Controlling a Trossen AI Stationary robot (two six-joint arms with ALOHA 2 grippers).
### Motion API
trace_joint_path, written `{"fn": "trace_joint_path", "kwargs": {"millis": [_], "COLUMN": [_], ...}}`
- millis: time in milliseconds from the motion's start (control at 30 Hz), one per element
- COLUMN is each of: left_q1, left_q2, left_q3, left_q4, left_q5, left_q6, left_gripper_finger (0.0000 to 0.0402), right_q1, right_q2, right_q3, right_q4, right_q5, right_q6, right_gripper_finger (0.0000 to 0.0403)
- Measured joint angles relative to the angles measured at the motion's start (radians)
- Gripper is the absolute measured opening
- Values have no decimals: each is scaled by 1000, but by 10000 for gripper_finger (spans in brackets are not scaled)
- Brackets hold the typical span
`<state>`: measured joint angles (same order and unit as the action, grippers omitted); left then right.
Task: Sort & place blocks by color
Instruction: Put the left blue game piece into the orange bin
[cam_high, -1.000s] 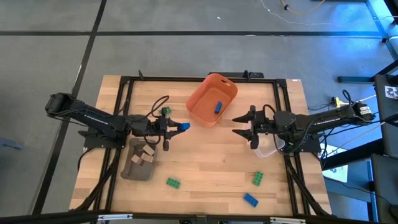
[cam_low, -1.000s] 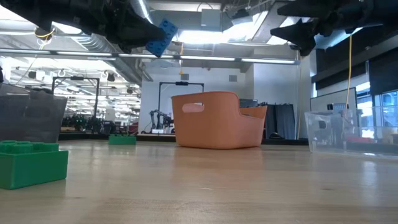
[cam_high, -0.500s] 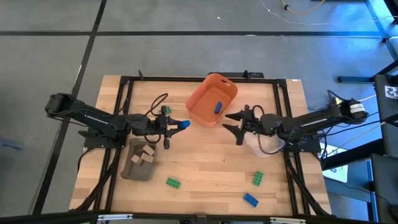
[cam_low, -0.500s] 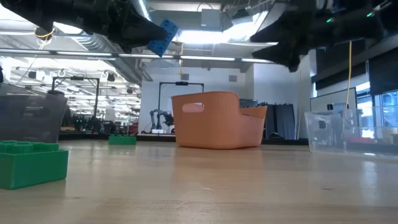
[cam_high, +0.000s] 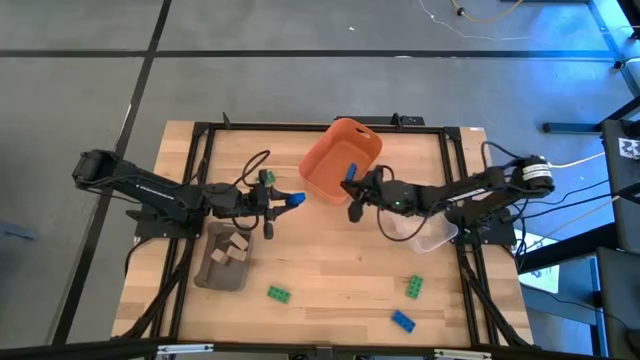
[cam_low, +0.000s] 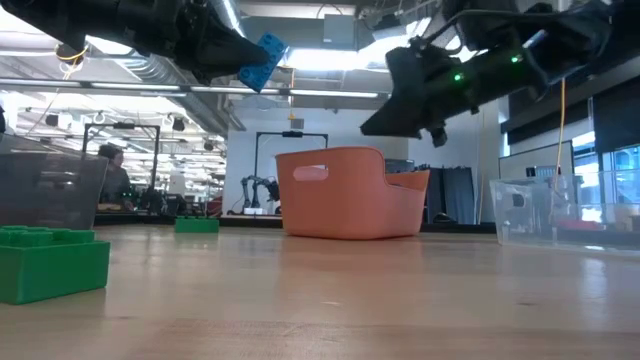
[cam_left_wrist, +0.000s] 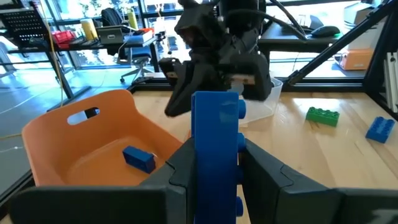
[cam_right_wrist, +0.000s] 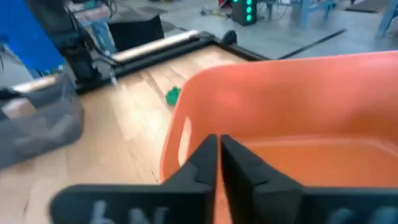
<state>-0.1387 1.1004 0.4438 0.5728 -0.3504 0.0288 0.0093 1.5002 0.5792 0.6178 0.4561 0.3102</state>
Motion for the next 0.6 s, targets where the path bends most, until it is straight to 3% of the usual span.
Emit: {"fn": "trace_joint_path", "kwargs": {"millis": [267, 600], "left_q1": [-1, -1], "left_q2": [0, 0], "left_q3": [0, 0], "left_q4": [0, 3], "left_q5": [0, 0], "left_q6": [-1, -1], "left_gripper_finger": [82, 82], "right_q1": [16, 38], "right_q2": [81, 130], "right_q3": [72, 100], "right_q4": [-42, -102], "right_q5": [-61, -58], "right_q6": [3, 30], "right_gripper_finger": [4, 1]}}
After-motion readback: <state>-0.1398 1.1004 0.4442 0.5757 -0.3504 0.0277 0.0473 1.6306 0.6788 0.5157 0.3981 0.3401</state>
